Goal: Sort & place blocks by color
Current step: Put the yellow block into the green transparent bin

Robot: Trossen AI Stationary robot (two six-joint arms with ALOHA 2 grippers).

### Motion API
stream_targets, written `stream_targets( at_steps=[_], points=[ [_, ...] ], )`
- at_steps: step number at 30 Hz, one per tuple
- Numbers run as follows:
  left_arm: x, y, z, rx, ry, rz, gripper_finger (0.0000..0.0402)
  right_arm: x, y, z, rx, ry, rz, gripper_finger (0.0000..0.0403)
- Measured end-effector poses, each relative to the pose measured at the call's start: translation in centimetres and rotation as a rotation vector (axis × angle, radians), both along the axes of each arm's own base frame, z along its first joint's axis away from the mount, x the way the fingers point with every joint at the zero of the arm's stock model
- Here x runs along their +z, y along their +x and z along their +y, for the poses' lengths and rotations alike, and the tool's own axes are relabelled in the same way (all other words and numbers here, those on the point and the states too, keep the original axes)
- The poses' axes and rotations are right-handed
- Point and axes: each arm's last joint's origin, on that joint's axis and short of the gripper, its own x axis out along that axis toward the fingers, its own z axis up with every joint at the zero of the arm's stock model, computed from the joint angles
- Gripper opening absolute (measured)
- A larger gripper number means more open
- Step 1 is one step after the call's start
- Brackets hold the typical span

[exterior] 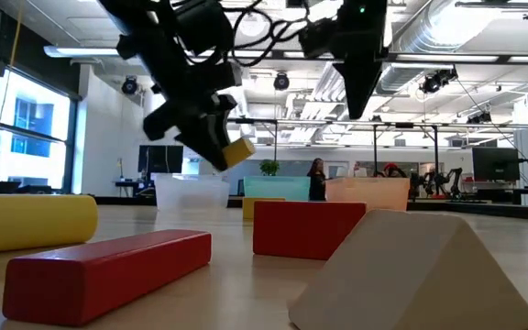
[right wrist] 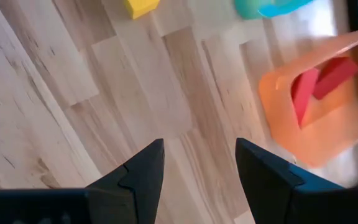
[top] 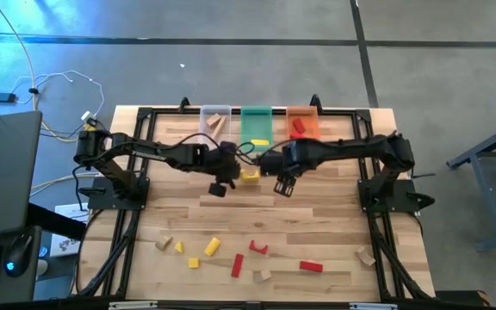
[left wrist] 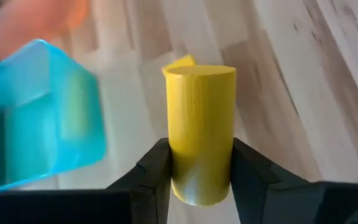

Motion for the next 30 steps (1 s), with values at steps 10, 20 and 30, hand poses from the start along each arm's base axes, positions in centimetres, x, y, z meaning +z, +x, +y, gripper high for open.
stream_targets(
  at_steps=[10,20,30],
  points=[
    [1.9,1.1,2.9,0.119,0.1,-0.263,0.01,2.4,-2.9,4.6,-0.14,-0.147,-0.091,0.0183],
    [3.8,0.9,6.4,0.299,0.087,-0.535,0.0111,2.9,-4.8,8.2,-0.222,-0.212,-0.162,0.0183],
    [3.8,-0.4,9.6,0.391,-0.004,-0.627,0.0113,3.0,-5.3,11.2,-0.231,-0.197,-0.29,0.0183]
  ],
)
